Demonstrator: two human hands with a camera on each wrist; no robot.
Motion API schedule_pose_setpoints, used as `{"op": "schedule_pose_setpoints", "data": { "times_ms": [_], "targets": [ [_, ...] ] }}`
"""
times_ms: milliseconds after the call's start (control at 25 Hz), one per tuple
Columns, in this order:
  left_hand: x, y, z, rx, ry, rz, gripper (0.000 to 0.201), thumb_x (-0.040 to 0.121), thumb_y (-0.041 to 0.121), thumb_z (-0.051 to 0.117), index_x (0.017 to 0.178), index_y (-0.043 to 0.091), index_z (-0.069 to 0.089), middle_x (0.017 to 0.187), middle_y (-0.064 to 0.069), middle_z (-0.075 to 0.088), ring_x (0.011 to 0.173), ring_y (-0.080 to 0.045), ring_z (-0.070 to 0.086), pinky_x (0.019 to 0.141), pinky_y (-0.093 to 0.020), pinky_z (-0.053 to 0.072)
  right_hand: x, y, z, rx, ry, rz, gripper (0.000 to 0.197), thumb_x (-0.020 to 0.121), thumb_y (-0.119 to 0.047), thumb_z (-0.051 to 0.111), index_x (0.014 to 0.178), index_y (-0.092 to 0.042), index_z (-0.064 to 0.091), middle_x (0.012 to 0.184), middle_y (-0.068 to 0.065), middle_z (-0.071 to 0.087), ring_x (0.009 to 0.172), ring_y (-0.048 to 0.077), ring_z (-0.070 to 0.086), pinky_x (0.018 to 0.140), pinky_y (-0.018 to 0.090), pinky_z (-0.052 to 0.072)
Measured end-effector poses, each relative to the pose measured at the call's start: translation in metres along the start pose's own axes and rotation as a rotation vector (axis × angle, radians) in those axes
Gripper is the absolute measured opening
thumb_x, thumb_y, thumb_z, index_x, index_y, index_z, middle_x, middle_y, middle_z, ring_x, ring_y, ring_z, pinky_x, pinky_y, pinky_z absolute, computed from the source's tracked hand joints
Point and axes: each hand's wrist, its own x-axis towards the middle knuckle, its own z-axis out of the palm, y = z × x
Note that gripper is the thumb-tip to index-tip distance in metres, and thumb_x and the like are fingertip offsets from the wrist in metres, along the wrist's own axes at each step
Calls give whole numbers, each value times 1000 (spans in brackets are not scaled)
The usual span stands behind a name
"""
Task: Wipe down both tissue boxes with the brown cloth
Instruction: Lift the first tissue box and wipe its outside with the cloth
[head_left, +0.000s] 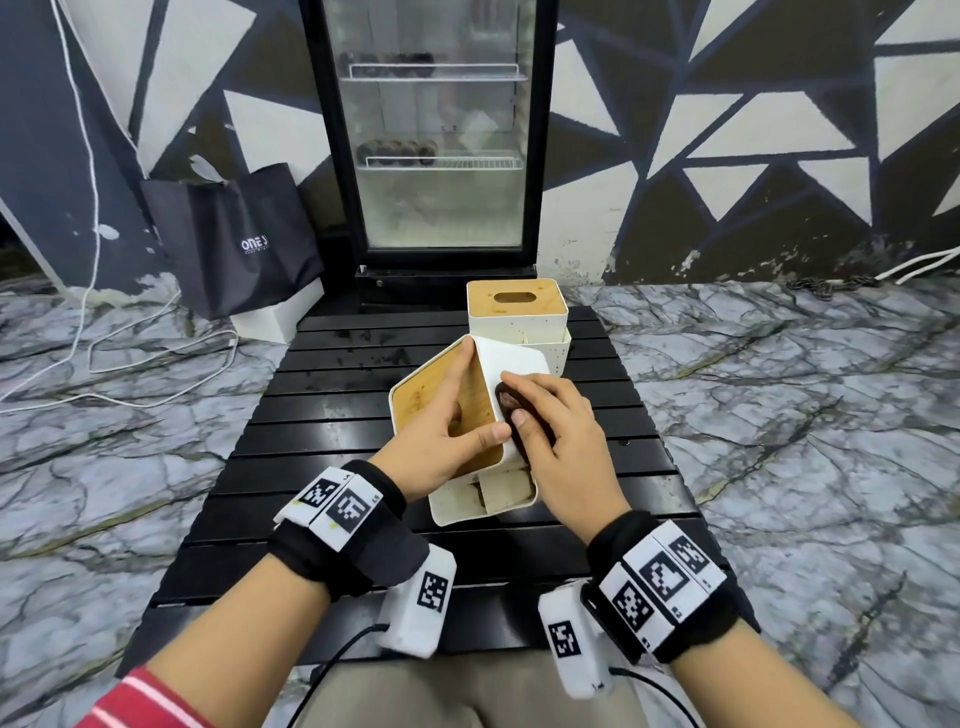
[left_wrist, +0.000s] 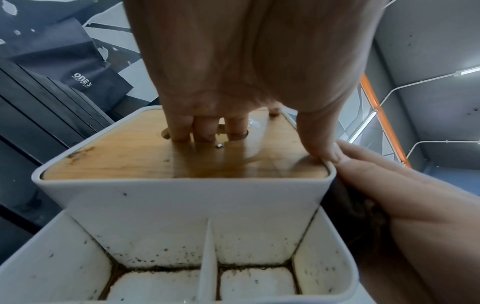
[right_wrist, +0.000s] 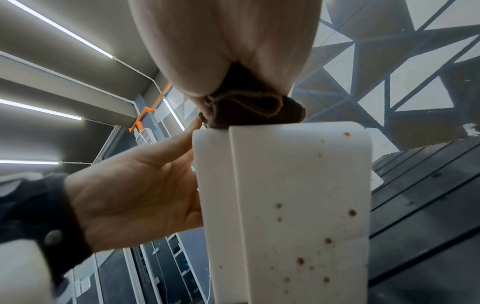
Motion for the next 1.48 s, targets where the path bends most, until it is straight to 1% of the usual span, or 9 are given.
{"op": "schedule_pose_setpoints", "data": {
  "times_ms": [160,280,400,520,760,920,1120,1320,1480],
  "targets": [
    [2,-2,-5,-1,21,-14,97,80,38,67,147,38,-4,149,3,33,131,-13,42,112,-33,32,-7,1,3,-19,-6,-29,37,89,-23,45,125,-30,52,115,-20,45,110,8,41,94,2,24],
    [3,-2,-8,7,3,-30,96,81,31,68,146,40,-2,140,1,43,120,-9,51,104,-23,39,-17,1,3,-9,10,-40,36,89,-23,45,124,-32,52,114,-26,44,110,7,41,95,3,24],
    [3,0,-8,11,-23,-30,92,86,18,64,147,38,-2,130,14,47,109,8,54,89,-6,41,-5,-2,3,-43,4,-38,37,88,-19,45,123,-27,54,114,-18,47,109,13,42,94,2,24],
    [3,1,-7,20,-13,-15,92,86,18,64,147,35,-1,124,23,45,102,15,54,85,-2,39,15,-6,2,-31,-42,-25,36,90,-16,46,124,-25,55,114,-12,47,109,16,43,94,9,27],
    [-2,-3,-14,-9,27,-39,98,78,41,68,146,41,-2,122,16,51,112,-2,55,94,-12,41,5,0,1,-27,-24,42,36,92,-13,49,124,-28,53,115,-13,46,112,18,42,95,18,28],
    [-1,-4,-15,-35,-9,-26,94,84,25,68,146,41,-2,126,9,54,108,2,58,87,-8,42,3,-11,11,-53,-25,-1,38,87,-20,43,122,-31,55,116,-13,46,107,14,37,91,11,26],
    [-9,-2,-11,-12,-15,3,87,68,51,68,126,66,5,145,6,37,122,-7,50,108,-29,37,29,-13,5,-40,-44,15,37,92,-10,47,125,-27,53,117,-7,46,108,13,36,95,18,25],
    [-12,-1,-13,-42,-12,-4,87,74,38,69,127,65,5,141,6,44,119,-3,52,110,-32,36,14,-7,8,-108,5,3,37,91,-14,44,125,-24,53,118,-5,47,108,22,39,93,21,25],
    [-10,0,-8,-59,-31,8,88,75,34,69,128,67,7,144,1,42,121,-7,51,111,-36,35,22,-20,9,-96,-23,-32,36,92,-13,44,126,-25,52,113,-9,43,104,12,35,94,21,24]
  ]
}}
